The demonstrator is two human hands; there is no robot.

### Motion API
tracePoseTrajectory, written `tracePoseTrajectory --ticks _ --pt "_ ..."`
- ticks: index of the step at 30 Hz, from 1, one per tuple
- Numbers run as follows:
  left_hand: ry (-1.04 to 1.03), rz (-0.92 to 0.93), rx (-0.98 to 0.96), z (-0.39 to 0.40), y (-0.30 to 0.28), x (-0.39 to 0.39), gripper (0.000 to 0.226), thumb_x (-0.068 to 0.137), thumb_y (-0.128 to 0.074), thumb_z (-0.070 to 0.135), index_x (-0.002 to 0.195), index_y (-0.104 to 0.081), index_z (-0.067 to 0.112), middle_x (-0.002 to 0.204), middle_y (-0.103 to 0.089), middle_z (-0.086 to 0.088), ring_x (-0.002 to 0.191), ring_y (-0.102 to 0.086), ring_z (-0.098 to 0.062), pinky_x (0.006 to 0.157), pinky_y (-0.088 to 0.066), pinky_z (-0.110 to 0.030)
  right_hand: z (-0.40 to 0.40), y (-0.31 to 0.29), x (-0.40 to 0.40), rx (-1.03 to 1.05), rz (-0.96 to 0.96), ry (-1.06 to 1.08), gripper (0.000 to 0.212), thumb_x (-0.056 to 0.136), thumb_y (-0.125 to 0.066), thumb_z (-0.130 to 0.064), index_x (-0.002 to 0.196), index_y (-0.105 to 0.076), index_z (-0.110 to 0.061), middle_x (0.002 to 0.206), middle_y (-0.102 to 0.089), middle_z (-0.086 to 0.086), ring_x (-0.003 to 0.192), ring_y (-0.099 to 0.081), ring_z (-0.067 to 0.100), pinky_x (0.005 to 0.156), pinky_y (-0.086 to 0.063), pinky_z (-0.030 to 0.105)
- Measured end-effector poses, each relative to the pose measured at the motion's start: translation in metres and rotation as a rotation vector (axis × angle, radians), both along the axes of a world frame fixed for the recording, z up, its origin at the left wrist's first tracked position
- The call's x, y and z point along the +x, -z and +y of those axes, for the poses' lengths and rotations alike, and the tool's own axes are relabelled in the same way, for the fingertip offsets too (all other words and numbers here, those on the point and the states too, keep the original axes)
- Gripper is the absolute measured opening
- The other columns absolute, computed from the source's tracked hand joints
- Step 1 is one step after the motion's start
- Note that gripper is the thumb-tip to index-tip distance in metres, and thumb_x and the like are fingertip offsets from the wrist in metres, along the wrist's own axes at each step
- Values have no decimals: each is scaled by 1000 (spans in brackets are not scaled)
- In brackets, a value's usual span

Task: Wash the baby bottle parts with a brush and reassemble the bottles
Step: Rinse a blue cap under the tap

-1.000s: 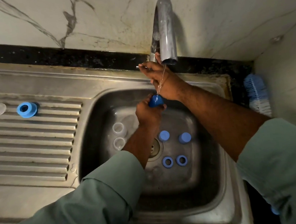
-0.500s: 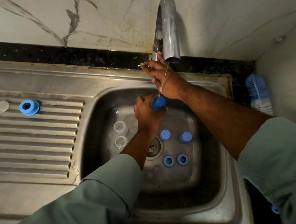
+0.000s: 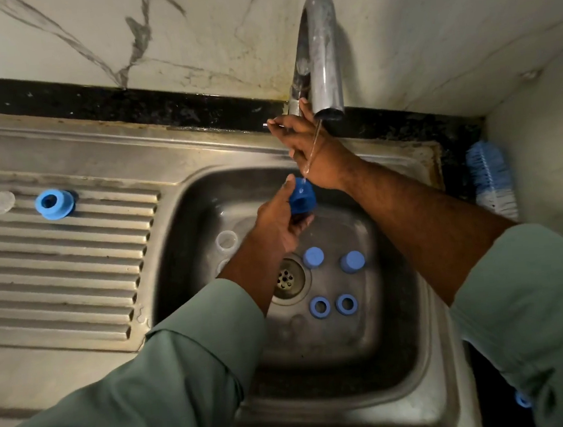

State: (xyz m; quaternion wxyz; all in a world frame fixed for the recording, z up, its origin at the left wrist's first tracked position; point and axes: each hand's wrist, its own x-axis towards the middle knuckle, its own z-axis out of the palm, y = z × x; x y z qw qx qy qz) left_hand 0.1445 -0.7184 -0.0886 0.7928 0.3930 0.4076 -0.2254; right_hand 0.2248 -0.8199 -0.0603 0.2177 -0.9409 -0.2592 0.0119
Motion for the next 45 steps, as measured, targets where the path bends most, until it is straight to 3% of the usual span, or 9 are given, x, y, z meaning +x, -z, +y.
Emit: tracePoseTrajectory --ticks 9,17,21,25,28,31,34,37,45 --pt "-72 63 -281 9 -9 -4 31 103 -36 24 107 -57 1 85 -62 -18 66 -59 -20 47 -51 -20 3 1 1 -58 43 23 64 89 -52 0 148 -31 -17 150 -36 11 144 -7 44 117 -16 56" --pt "40 -1 -191 5 -12 -3 40 93 -62 44 103 -62 6 89 -65 -16 72 -62 -20 59 -53 -25 1 -9 16 -311 42 103 62 81 -33 -41 142 -25 -40 135 -48 10 120 -46 36 100 -39 49" --pt "20 -9 -181 10 -18 0 27 93 -65 32 99 -61 6 96 -63 -19 83 -63 -25 72 -55 -29 -11 23 55 -62 338 195 71 73 -44 -51 142 -32 -40 126 -47 9 111 -51 34 95 -49 43" --pt "50 -83 -160 17 -21 1 12 93 -65 15 100 -60 6 100 -62 -14 90 -63 -21 71 -57 -27 1 -43 12 494 521 376 33 83 -57 -2 117 -57 -3 101 -62 5 93 -55 16 81 -48 24" --pt "91 -333 95 16 -33 -3 15 87 -69 2 96 -63 12 94 -66 -5 81 -65 -11 71 -56 -22 -13 -53 -10 707 624 450 37 86 -49 10 89 -58 -26 69 -65 -18 72 -54 4 65 -44 23" --pt "252 -754 638 20 -33 -15 35 83 -73 2 113 -61 15 108 -67 -3 96 -66 -9 83 -55 -21 -15 -48 -32 759 623 470 42 88 -47 9 106 -60 -27 80 -65 -19 65 -58 -2 56 -46 17" --pt "848 -745 1227 25 -16 -28 45 87 -71 20 129 -55 23 121 -64 -4 111 -61 -21 93 -51 -34 -27 -34 -64 654 466 579 27 92 -52 -3 110 -65 -17 86 -63 -3 69 -55 4 67 -47 25" --pt "1010 -728 1388 23 -11 -45 47 88 -69 29 132 -51 25 123 -63 -5 111 -60 -24 93 -50 -39 -50 -21 -107 494 412 625 18 90 -60 -6 104 -71 -7 96 -69 5 89 -62 13 90 -50 32" --pt "700 -774 647 -50 -52 -97 54 67 -89 16 116 -65 10 108 -69 -11 94 -66 -21 87 -54 -33 -129 -22 -245 267 155 1025 16 87 -62 -7 97 -72 0 101 -69 21 98 -64 33 85 -45 34"
